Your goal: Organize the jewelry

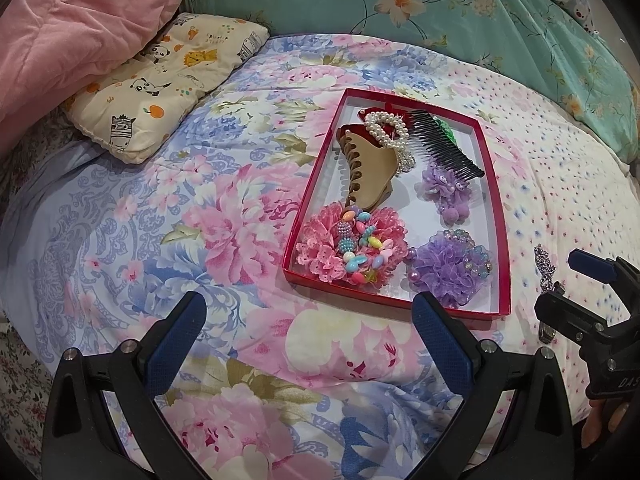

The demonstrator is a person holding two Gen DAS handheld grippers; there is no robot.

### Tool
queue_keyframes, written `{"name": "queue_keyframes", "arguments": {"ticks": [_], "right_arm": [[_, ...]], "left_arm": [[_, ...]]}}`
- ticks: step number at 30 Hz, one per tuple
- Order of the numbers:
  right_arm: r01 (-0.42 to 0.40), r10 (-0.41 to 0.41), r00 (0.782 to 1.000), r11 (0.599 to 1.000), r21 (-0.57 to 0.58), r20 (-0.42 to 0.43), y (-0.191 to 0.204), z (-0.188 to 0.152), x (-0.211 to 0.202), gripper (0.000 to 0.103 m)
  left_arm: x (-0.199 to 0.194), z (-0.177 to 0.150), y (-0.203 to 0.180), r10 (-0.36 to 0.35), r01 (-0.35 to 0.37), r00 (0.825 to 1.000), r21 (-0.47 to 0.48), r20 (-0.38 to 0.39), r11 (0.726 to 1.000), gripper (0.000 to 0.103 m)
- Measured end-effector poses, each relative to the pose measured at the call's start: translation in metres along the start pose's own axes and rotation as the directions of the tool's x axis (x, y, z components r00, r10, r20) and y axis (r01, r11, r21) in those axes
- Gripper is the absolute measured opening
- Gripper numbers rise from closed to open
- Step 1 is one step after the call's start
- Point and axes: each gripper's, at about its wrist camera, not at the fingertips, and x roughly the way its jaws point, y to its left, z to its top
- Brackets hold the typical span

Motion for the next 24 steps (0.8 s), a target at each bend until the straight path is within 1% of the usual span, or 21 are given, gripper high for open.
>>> {"name": "queue_keyframes", "arguments": {"ticks": [24], "right_arm": [[-0.002, 0.002, 1.000, 1.000, 0.003, 0.004, -0.0001, 0.0016, -0.0033, 0.103]], "left_arm": [[-0.0038, 0.0029, -0.0012, -0.005, 0.005, 1.000, -0.002, 0.002, 1.000, 0.103]]}}
